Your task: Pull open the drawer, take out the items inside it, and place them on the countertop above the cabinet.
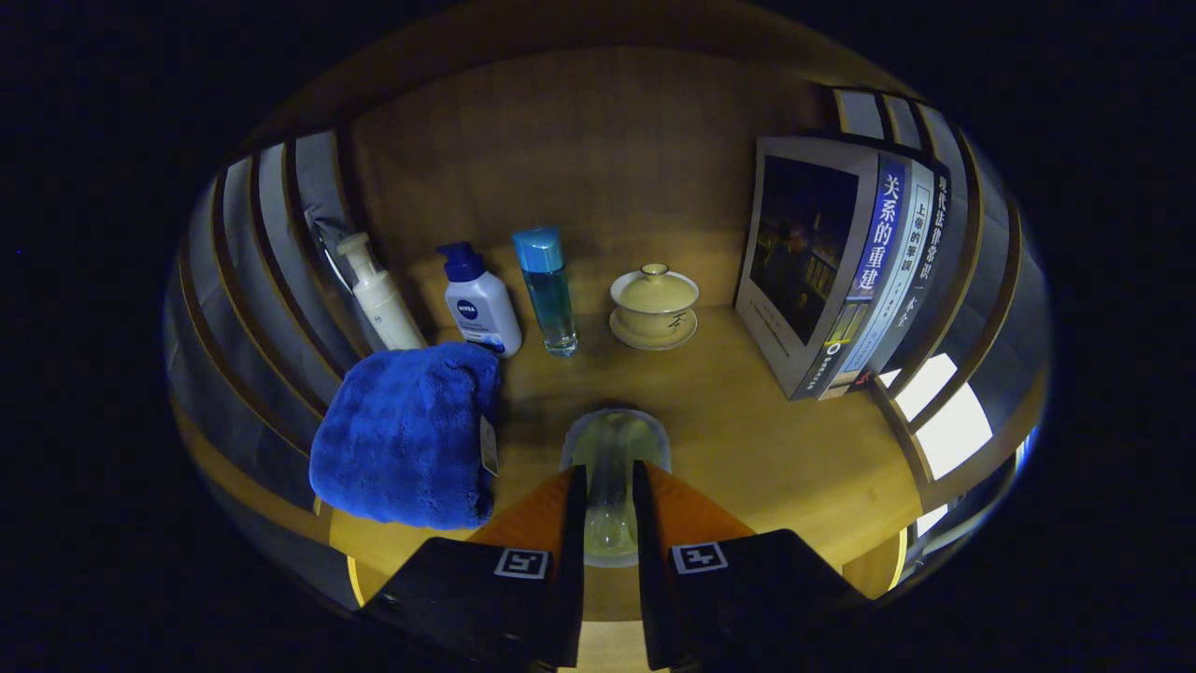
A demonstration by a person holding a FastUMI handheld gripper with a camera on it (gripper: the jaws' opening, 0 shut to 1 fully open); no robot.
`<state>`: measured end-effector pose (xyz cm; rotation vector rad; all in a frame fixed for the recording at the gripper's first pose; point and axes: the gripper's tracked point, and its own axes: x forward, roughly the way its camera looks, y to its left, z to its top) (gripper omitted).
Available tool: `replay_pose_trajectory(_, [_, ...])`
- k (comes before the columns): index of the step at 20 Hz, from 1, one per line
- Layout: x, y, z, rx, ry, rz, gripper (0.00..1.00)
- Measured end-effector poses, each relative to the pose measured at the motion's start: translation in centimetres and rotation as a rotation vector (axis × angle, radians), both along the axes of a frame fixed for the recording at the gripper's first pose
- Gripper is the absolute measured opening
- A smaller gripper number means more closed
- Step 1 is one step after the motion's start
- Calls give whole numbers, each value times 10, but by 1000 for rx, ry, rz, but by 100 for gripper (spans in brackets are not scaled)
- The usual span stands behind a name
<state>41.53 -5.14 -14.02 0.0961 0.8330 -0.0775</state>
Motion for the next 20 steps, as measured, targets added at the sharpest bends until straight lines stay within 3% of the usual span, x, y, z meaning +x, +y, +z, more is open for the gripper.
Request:
replay_pose_trajectory(2, [-2, 3, 1, 8, -2, 4, 43])
replay_pose_trajectory(6, [-3, 4, 1, -4, -14, 2, 74])
replay_pose_trajectory(11, [-7, 8, 5, -13, -23, 14, 98])
replay_pose_trajectory(20, [-53, 28, 58, 14, -211, 30, 100])
